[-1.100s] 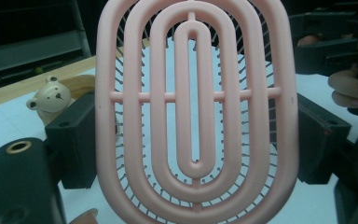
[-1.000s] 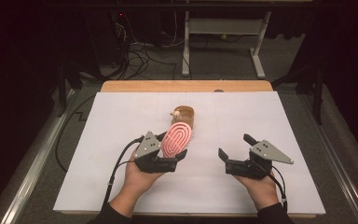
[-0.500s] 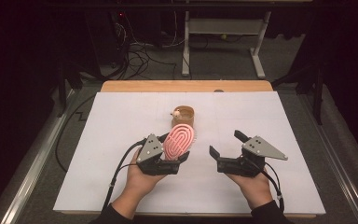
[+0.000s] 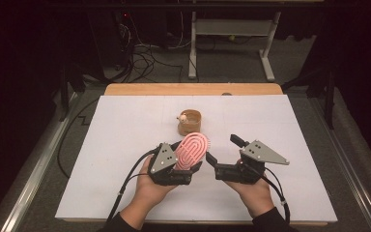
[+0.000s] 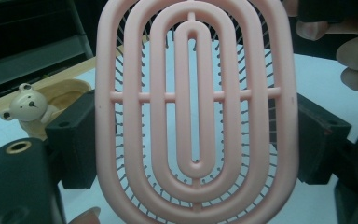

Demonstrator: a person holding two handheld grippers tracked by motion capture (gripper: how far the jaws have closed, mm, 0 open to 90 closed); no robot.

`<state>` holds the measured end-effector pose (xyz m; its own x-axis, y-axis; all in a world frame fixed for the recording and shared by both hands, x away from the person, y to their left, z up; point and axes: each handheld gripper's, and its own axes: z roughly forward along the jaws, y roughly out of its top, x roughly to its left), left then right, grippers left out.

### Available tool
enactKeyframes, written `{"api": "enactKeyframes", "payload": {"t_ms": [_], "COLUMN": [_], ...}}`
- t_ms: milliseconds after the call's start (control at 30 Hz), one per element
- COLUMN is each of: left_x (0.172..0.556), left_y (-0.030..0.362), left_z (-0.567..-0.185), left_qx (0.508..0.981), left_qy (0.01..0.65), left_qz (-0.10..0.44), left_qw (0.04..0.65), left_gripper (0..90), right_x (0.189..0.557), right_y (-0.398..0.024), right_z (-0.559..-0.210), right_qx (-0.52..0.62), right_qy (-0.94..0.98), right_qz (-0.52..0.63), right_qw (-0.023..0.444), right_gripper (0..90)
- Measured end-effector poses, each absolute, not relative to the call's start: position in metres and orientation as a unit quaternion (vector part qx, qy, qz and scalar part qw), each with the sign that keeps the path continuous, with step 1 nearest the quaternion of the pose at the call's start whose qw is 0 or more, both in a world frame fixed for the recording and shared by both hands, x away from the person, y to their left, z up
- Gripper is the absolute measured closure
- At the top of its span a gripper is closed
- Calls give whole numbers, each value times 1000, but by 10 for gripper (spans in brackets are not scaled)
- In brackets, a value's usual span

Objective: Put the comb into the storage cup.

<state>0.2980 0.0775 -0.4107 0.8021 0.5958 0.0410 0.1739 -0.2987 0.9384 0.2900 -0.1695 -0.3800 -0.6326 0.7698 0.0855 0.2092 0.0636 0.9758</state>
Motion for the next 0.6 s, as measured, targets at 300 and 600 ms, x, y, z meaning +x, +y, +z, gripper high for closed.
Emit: {"api": "enactKeyframes", "payload": {"t_ms": [300,600], "left_x": [296,294], "left_y": [74,71], "left_z": [-411,-412], "left_qx": [783,784], "left_qy": [244,242], "left_qz": [198,204], "left_qw": [537,535], "left_gripper": [181,181], "right_x": [293,298], "right_y": [-157,-145], "right_z": [-379,-380], "right_qx": [347,348], "right_qy": [690,700], "right_qz": [597,590], "right_qw": [218,202], "right_gripper": [88,131]}}
